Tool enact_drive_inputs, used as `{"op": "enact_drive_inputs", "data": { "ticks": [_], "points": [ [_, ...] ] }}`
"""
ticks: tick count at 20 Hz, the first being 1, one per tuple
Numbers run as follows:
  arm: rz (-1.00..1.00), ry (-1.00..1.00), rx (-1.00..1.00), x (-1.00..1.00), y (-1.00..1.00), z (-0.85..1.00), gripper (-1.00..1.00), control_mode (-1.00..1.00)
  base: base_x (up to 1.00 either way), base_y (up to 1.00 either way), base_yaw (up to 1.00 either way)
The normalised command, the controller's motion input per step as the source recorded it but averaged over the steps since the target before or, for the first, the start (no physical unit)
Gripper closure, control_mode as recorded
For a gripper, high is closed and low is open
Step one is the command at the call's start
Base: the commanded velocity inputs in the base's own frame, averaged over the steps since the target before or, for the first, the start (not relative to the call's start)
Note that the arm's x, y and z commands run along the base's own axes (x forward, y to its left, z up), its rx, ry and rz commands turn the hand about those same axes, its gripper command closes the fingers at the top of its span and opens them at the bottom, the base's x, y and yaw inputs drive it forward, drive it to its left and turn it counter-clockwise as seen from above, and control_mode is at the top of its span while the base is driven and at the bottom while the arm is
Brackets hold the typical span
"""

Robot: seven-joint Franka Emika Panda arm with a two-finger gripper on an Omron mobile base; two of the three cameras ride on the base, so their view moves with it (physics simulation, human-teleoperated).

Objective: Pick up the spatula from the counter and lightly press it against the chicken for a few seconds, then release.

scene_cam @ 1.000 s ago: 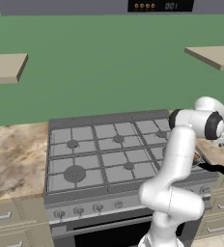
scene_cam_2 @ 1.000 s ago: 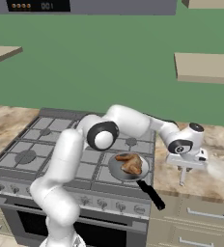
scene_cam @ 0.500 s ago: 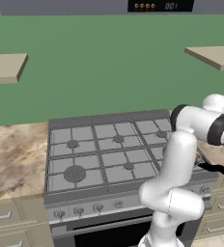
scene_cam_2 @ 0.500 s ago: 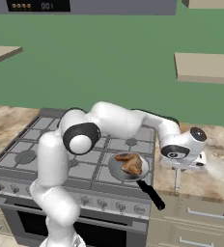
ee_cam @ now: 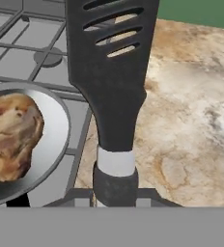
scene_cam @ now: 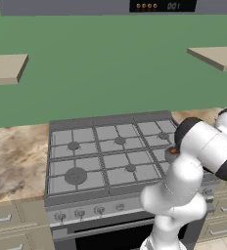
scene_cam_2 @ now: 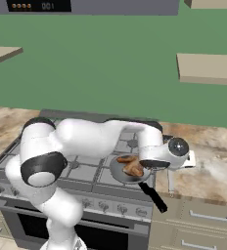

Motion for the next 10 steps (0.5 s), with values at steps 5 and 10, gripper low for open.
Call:
{"op": "enact_drive_inputs", "data": {
  "ticks": [5,10],
  "points": [
    [0.11,-0.12,-0.37,-0.07,0.0,0.69,1.0,-1.0,0.0,0.0,0.0],
    [0.06,0.0,-0.25,-0.23,0.13,0.52,1.0,-1.0,0.0,0.0,0.0]
  ]
}}
